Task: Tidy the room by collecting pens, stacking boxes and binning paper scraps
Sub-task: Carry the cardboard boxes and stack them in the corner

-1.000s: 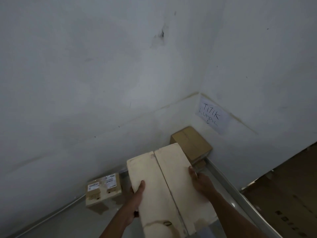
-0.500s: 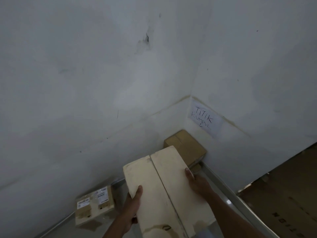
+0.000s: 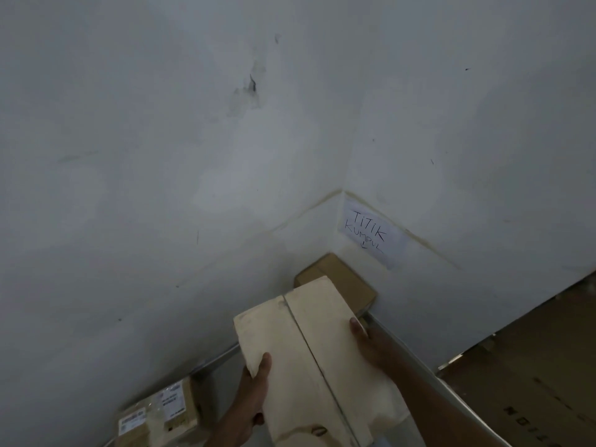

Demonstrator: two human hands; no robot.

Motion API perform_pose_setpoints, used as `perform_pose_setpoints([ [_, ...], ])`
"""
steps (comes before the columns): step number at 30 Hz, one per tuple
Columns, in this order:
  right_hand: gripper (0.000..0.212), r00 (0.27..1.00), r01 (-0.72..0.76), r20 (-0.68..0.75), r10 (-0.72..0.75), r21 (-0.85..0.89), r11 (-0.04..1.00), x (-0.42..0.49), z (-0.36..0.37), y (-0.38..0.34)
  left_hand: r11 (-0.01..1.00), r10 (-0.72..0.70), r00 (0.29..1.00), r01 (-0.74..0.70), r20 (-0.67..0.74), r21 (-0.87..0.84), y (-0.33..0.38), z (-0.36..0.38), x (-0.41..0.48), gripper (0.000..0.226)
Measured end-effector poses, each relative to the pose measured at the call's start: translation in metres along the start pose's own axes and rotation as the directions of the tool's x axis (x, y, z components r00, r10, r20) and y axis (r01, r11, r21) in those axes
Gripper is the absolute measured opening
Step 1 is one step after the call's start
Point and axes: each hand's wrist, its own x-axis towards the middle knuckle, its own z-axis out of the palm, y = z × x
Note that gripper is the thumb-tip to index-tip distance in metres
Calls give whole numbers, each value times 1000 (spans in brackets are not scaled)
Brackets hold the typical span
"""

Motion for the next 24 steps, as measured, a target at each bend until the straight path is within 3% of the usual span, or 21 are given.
perform_pose_setpoints([
  [6, 51, 996, 85, 23, -85, 4, 996, 52, -26, 7, 999, 14, 998, -16, -60, -38, 20, 45, 26, 58],
  [13, 58, 994, -22, 106, 28, -56, 998, 149, -56, 15, 991, 51, 993, -63, -106, -119, 41, 121, 76, 49],
  [20, 56, 986, -28, 161, 53, -150, 988, 244, -77, 23, 990, 31, 981, -57, -192, -130, 54, 183, 141, 45],
  [24, 63, 975, 2, 216, 45, -213, 977, 302, -72, 30, 977, -17, 986, -19, -167, -213, 59, 207, 188, 47],
])
